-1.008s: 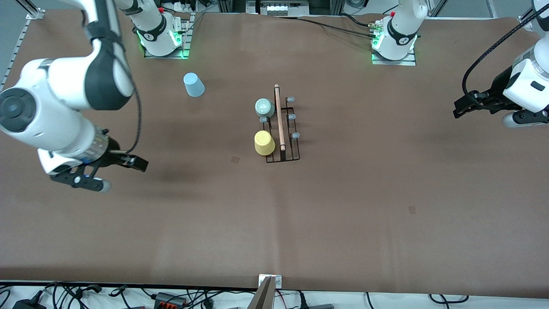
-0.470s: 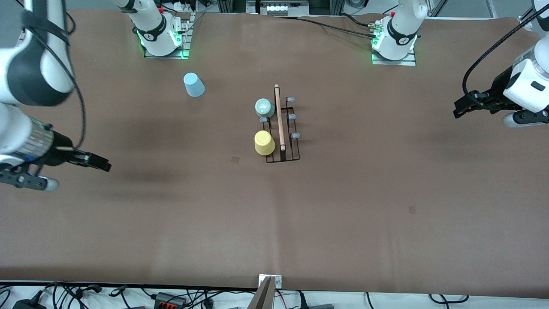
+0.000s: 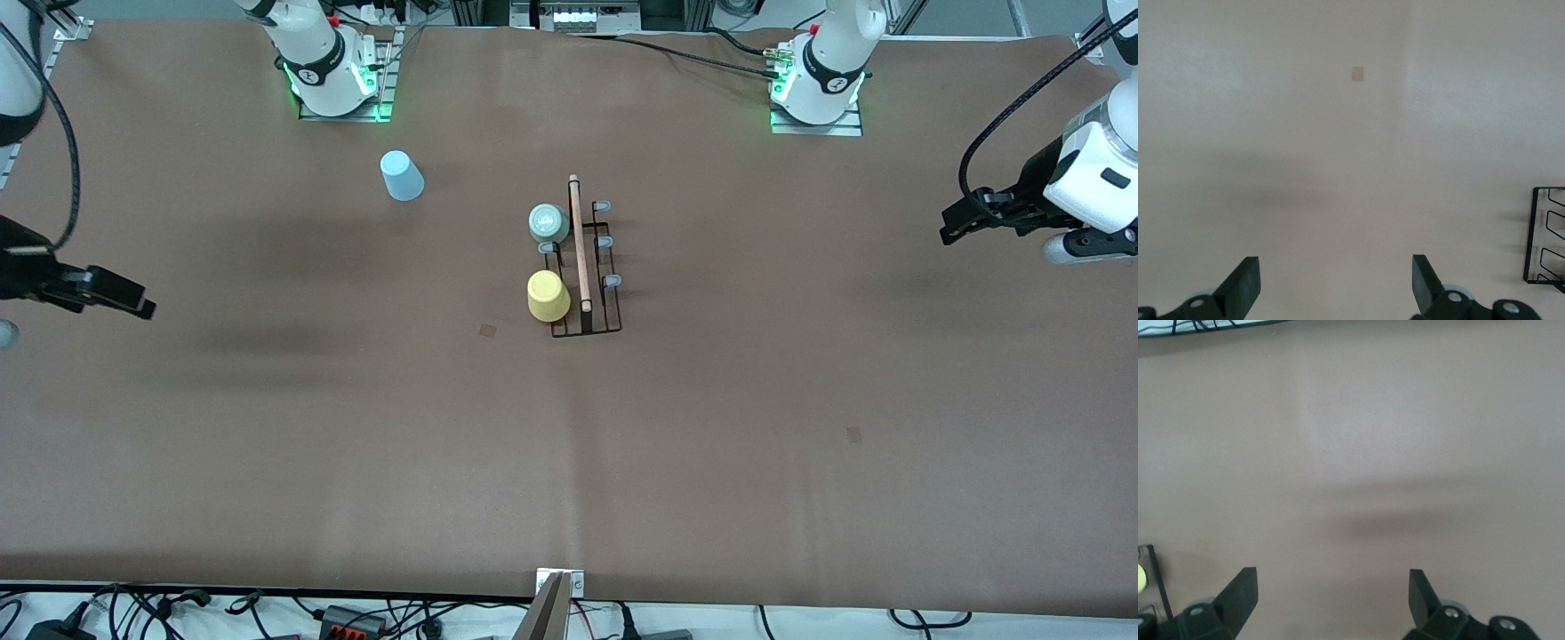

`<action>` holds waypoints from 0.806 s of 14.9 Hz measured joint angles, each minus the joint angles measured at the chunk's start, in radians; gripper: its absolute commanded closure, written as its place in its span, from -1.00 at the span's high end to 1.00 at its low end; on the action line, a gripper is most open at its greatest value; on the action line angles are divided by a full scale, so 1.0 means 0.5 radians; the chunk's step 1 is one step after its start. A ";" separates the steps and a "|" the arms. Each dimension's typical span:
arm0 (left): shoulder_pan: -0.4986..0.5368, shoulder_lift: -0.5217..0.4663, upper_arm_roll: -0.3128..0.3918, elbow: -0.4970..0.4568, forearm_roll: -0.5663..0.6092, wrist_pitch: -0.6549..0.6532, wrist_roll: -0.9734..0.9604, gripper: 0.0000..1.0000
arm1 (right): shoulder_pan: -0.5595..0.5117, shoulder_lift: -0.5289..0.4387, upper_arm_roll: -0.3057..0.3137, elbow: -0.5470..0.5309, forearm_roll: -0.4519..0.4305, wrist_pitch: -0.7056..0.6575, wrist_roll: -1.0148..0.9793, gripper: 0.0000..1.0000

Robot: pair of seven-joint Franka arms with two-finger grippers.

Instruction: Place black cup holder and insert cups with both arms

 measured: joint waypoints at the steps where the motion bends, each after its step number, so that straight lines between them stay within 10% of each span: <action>1: 0.000 0.000 0.001 0.000 0.000 0.000 0.000 1.00 | -0.008 -0.006 -0.001 0.000 -0.002 -0.011 -0.035 1.00; 12: 0.000 0.000 0.002 0.000 0.000 -0.023 0.000 1.00 | -0.013 -0.246 -0.001 -0.363 -0.045 0.020 -0.066 1.00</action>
